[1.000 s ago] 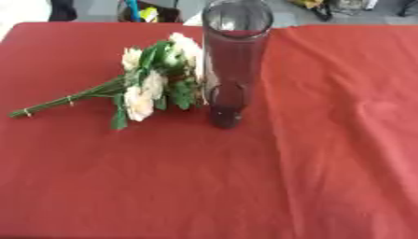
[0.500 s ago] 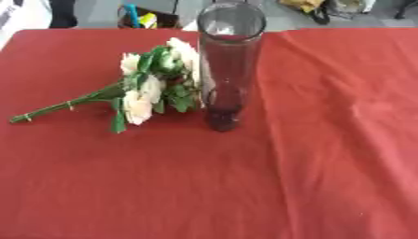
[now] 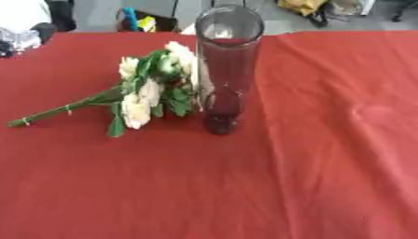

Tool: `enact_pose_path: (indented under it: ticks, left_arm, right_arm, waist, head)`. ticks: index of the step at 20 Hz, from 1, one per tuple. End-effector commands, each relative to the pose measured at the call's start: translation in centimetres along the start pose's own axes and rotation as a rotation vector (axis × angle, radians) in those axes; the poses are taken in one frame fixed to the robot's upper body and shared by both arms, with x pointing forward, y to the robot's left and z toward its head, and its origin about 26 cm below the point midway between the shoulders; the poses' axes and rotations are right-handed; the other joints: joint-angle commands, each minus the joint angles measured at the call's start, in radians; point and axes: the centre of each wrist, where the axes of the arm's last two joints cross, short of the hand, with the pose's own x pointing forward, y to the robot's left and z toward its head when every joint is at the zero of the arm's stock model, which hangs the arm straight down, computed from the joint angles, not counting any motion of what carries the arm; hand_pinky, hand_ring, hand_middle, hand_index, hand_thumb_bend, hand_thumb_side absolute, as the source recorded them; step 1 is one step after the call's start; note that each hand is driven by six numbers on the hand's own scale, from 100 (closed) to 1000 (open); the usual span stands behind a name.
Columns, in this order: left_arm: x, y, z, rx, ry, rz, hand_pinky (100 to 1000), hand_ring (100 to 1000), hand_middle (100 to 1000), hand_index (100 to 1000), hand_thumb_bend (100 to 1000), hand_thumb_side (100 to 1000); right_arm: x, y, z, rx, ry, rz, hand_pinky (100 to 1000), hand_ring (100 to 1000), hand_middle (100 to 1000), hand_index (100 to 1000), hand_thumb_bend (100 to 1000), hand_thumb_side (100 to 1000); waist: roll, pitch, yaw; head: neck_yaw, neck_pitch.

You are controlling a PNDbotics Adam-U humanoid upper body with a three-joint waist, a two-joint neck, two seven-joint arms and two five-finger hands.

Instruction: Arrange flowers into the vase.

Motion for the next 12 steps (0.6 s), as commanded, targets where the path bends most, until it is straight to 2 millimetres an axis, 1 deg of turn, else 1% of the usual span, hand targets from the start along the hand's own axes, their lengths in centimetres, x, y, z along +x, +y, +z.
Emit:
enact_pose_path:
  ticks: [1, 4, 6, 7, 8, 10, 12]
  left_arm:
    - [-0.5, -0.1, -1.1, -0.06, 0.007, -0.037, 780, 908, 924, 1000, 375, 746]
    - [-0.8, -0.7, -2.2, -0.13, 0.011, -0.053, 783, 912, 923, 1000, 409, 745]
    - [-0.9, -1.0, -2.5, -0.161, 0.008, -0.059, 783, 913, 924, 1000, 475, 745]
    - [-1.0, -1.0, -2.7, -0.175, 0.005, -0.06, 782, 912, 923, 1000, 484, 744]
    - [-1.1, -1.1, -2.8, -0.188, 0.0, -0.06, 772, 901, 905, 1000, 543, 738]
    - [-1.2, -1.3, -3.3, -0.211, -0.014, -0.055, 759, 888, 894, 1000, 571, 725]
    - [-1.2, -1.7, -3.9, -0.234, -0.029, -0.045, 750, 881, 888, 1000, 570, 696]
  right_arm:
    - [0.2, -0.3, -0.4, 0.01, -0.02, 0.004, 907, 851, 746, 887, 100, 983]
    - [0.2, -0.2, -0.4, 0.015, -0.019, -0.001, 908, 852, 746, 887, 100, 983]
    - [0.2, -0.2, -0.3, 0.016, -0.017, -0.003, 908, 852, 746, 887, 100, 983]
    - [0.2, -0.2, -0.3, 0.017, -0.016, -0.003, 909, 852, 746, 887, 100, 983]
    - [0.2, -0.1, -0.3, 0.018, -0.016, -0.005, 909, 853, 746, 887, 100, 983]
    - [0.3, 0.0, -0.2, 0.021, -0.013, -0.008, 910, 853, 745, 887, 100, 983]
    - [0.3, 0.0, -0.2, 0.022, -0.01, -0.01, 910, 854, 745, 887, 100, 983]
  waist:
    - [0.002, -0.012, -0.002]
    - [0.001, -0.01, -0.006]
    - [0.001, -0.009, -0.008]
    - [0.001, -0.009, -0.008]
    - [0.002, -0.009, -0.008]
    - [0.002, -0.008, -0.009]
    - [0.002, -0.007, -0.01]
  head:
    - [0.005, -0.01]
    - [0.009, -0.014]
    - [0.009, -0.015]
    - [0.009, -0.014]
    - [0.009, -0.014]
    - [0.009, -0.015]
    - [0.01, -0.017]
